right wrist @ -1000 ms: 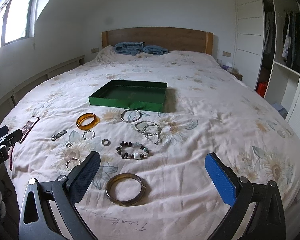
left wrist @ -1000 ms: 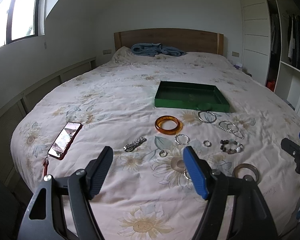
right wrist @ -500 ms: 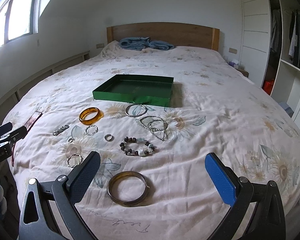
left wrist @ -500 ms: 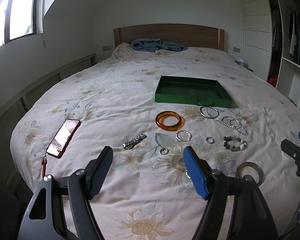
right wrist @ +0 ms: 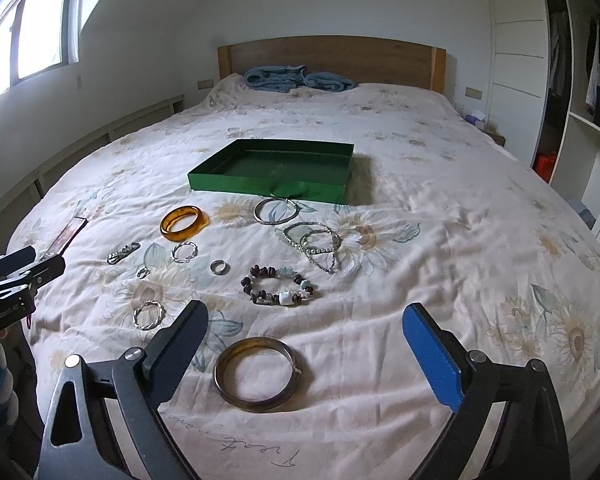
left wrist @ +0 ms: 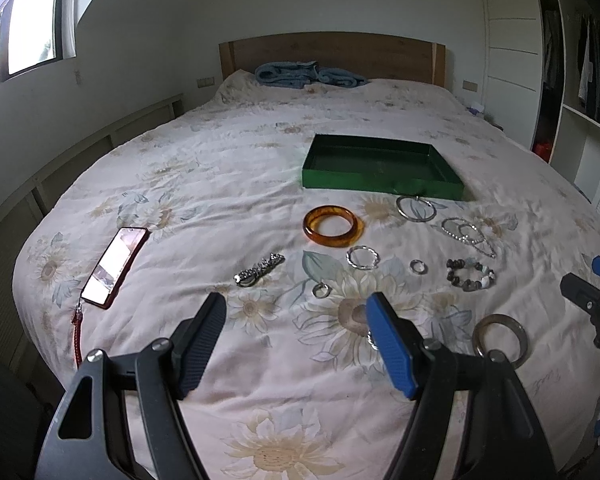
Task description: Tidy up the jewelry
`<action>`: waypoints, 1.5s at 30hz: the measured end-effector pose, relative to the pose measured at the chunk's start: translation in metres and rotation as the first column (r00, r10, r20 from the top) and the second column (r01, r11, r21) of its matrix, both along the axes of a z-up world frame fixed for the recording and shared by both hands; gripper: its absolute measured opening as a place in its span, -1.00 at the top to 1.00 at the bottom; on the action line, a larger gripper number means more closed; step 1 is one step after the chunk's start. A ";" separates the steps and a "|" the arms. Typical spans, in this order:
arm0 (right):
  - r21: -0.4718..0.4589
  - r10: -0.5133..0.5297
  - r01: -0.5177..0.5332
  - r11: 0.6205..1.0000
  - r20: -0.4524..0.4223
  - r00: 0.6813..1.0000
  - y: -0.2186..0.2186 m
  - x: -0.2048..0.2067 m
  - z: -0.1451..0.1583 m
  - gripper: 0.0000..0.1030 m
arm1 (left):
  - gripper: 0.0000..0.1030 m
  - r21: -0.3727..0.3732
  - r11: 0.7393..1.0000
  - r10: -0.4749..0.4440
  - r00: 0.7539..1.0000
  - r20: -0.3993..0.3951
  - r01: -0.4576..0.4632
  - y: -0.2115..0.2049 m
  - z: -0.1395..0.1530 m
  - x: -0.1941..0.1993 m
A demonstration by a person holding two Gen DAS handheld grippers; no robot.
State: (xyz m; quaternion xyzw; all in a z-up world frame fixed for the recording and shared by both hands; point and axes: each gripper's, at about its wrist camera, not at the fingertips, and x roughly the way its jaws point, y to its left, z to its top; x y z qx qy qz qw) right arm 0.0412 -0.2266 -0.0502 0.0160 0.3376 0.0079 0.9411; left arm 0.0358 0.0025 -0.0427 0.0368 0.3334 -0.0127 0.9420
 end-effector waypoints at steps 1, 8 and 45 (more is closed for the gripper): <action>0.001 0.003 -0.003 1.000 -0.003 1.000 0.000 0.001 -0.001 -0.86 | -0.38 0.000 1.000 -0.001 1.000 -0.003 0.001 -0.001 0.000 0.001; 0.029 0.019 -0.018 0.999 -0.032 0.999 -0.006 0.005 -0.007 -0.66 | -0.38 -0.019 1.000 0.003 1.000 -0.029 -0.003 0.002 -0.006 0.008; 0.126 0.254 -0.221 0.967 -0.462 0.850 0.007 0.070 -0.109 0.38 | 0.56 -0.180 0.969 -0.240 0.820 -0.519 0.169 -0.033 -0.113 0.088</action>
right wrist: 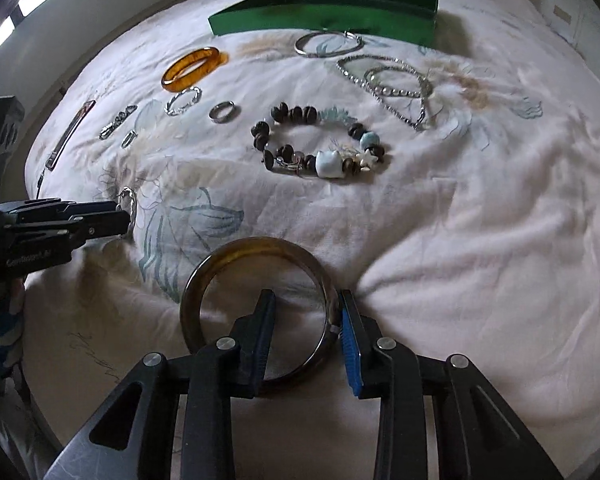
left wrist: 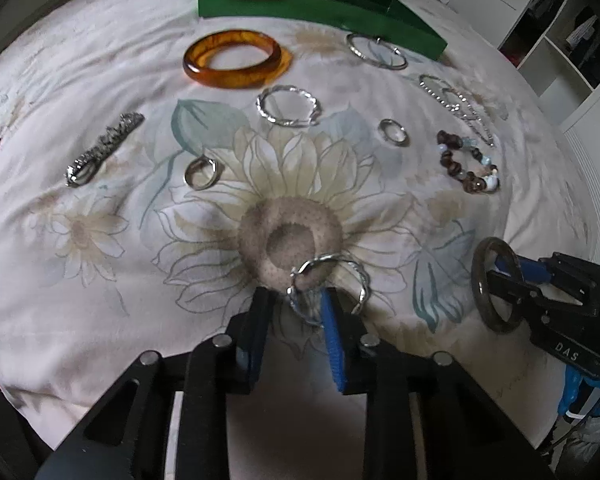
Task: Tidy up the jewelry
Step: 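Grasp the twisted silver hoop with the left gripper while the right grasps the dark horn bangle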
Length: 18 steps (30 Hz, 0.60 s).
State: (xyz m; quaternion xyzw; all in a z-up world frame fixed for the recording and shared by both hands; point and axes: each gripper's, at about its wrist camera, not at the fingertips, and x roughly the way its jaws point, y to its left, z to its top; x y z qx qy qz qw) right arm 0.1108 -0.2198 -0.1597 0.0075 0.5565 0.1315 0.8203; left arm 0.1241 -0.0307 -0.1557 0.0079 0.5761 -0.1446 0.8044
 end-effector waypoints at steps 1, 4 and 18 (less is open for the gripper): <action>0.000 0.001 -0.001 1.000 -0.005 1.000 0.000 0.001 -0.001 0.38 | 0.63 0.002 1.000 -0.002 1.000 -0.002 0.002 0.000 -0.001 0.001; -0.016 0.007 -0.007 1.000 0.001 1.000 0.001 0.001 -0.002 0.44 | 0.83 0.004 1.000 0.001 1.000 0.000 -0.001 0.000 -0.002 0.003; 0.011 -0.033 0.031 0.999 0.280 0.960 0.003 -0.026 0.061 0.83 | 0.92 -0.151 0.989 0.035 0.964 0.265 0.006 0.026 0.071 -0.038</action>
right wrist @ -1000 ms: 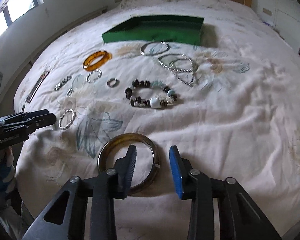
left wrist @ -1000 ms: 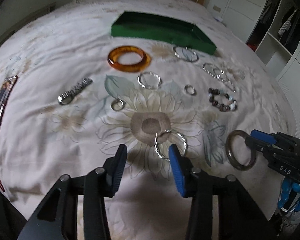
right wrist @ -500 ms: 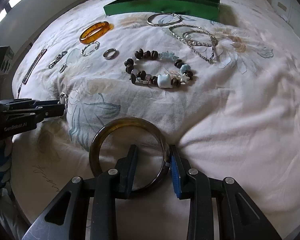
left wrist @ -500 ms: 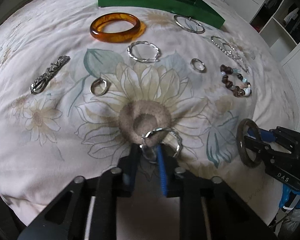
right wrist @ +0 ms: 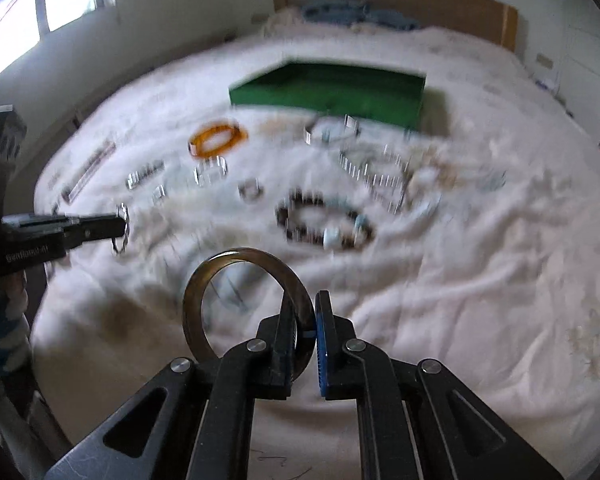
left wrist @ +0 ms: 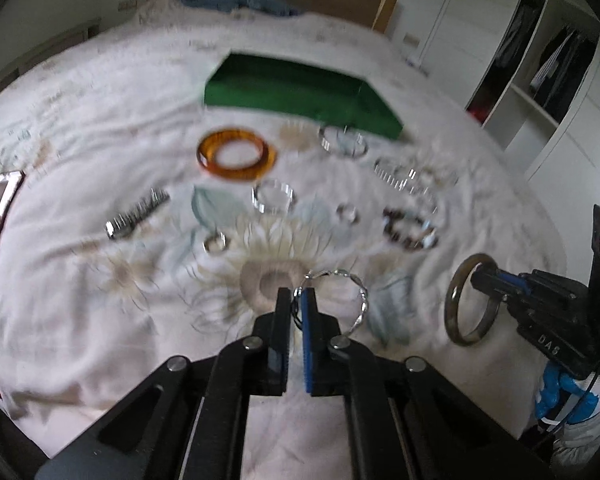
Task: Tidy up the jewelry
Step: 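Grasp the twisted silver hoop with the left gripper while the right grasps the dark horn bangle, then carry both pieces into the green tray and open both grippers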
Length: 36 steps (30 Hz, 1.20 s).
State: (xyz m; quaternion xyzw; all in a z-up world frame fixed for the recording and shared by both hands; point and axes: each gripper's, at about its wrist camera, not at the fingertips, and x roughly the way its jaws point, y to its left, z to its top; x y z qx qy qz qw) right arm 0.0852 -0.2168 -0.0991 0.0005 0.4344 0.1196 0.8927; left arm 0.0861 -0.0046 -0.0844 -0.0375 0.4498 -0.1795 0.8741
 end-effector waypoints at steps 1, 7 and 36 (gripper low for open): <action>0.006 -0.007 0.007 1.000 0.025 1.000 -0.003 -0.003 0.009 0.83 | 0.92 -0.007 1.000 0.003 1.000 0.016 -0.003 0.001 0.007 0.000; 0.059 -0.064 0.054 0.997 0.187 0.980 -0.018 -0.002 0.078 0.83 | 0.92 -0.026 0.999 0.035 0.994 0.106 -0.032 0.000 0.054 0.019; 0.197 -0.237 0.187 0.962 0.274 0.932 -0.041 0.286 0.142 0.83 | 0.92 0.012 0.986 0.161 0.978 0.130 -0.164 -0.053 0.088 0.334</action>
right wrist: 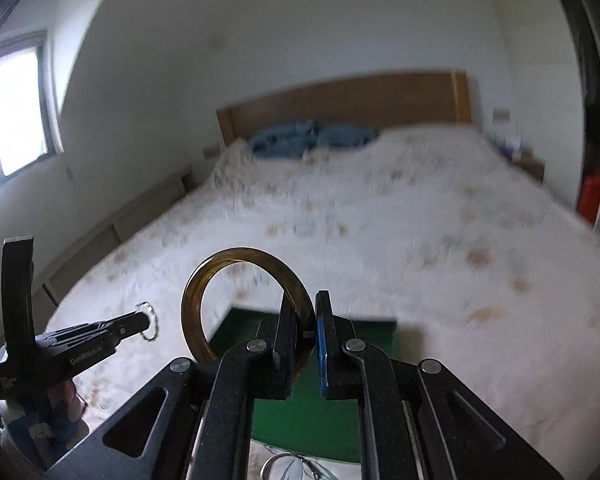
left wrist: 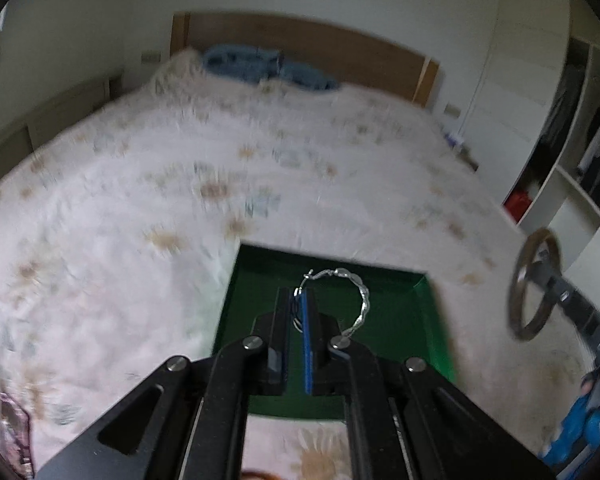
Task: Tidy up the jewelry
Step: 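Carry both pieces into the green tray and open both grippers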
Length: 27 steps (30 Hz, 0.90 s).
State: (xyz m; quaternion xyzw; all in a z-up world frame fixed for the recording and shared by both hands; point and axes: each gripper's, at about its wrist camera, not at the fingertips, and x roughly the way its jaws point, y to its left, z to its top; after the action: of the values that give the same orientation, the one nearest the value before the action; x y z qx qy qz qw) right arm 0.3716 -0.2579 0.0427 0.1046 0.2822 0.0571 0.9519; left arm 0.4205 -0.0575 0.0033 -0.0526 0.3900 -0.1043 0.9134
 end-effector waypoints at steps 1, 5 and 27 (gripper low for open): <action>0.007 0.006 -0.006 1.000 -0.025 1.000 0.002 0.011 -0.016 0.83 | 0.92 0.008 1.000 0.008 1.000 -0.026 -0.007 -0.003 -0.017 0.010; 0.025 0.033 -0.030 0.999 -0.151 0.988 0.014 0.054 -0.091 0.83 | 0.92 0.047 0.999 0.032 0.995 -0.100 -0.028 -0.010 -0.077 0.037; -0.192 -0.028 -0.051 0.980 -0.386 0.922 0.024 0.089 -0.174 0.18 | 0.49 0.204 0.978 0.067 0.987 -0.146 -0.036 -0.024 -0.139 0.054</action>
State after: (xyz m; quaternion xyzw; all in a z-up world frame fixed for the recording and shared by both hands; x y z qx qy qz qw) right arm 0.4608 -0.2341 -0.1309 0.0166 0.4693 0.0124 0.8828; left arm 0.4748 -0.0818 -0.1353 0.0219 0.4655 -0.0363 0.8840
